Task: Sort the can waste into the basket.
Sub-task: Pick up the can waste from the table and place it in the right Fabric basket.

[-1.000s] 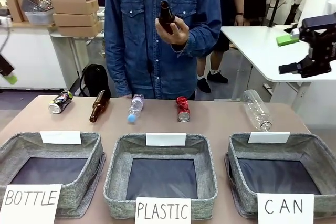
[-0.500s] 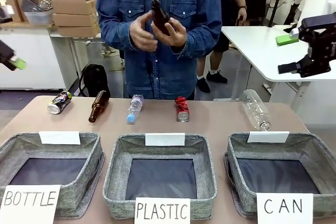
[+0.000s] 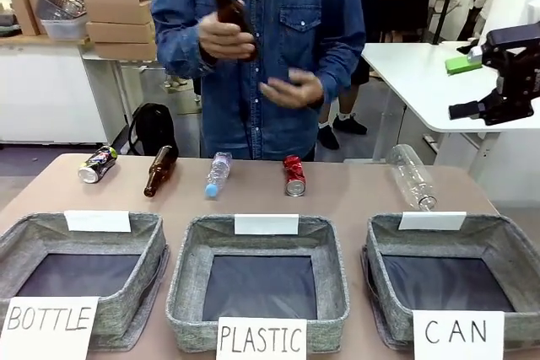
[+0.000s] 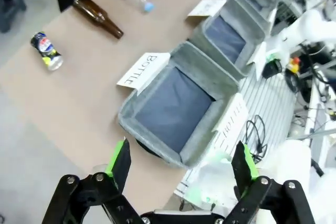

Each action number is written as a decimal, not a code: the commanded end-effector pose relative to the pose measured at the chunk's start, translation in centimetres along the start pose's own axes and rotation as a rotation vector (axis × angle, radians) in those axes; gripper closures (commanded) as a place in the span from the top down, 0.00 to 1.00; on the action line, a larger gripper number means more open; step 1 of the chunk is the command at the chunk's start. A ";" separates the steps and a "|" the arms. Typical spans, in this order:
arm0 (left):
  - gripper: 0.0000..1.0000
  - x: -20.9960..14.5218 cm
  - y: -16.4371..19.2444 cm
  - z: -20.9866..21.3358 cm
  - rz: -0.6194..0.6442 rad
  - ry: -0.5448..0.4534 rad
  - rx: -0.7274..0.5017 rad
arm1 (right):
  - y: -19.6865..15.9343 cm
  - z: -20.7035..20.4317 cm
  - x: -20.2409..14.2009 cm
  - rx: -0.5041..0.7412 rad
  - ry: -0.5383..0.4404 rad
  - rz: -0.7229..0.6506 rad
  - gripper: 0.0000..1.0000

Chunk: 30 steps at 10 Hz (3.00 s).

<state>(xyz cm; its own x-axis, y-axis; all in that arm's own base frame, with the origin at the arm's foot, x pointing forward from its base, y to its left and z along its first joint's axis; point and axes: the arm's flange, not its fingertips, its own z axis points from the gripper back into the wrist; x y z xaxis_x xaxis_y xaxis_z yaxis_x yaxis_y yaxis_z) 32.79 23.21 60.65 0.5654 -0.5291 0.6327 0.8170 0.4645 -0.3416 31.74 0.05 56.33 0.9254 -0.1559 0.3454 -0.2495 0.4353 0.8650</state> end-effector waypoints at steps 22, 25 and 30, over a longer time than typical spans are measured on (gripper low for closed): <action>1.00 10.2 15.2 -27.5 0.155 0.486 0.446 | 0.0 -0.3 0.3 0.023 -0.010 0.026 1.00; 1.00 10.7 21.0 -29.8 0.188 0.332 0.455 | 0.0 -0.3 0.3 0.023 -0.010 0.026 1.00; 1.00 10.6 28.4 -32.8 0.242 0.341 0.529 | 0.0 -0.3 0.3 0.023 -0.010 0.026 1.00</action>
<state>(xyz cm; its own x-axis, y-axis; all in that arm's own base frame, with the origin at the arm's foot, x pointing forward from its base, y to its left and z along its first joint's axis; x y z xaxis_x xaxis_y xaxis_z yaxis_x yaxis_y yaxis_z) 64.48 7.58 35.19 0.7830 -0.5348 0.3176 0.5627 0.8266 0.0047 31.78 0.03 56.27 0.9257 -0.1554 0.3449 -0.2487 0.4371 0.8643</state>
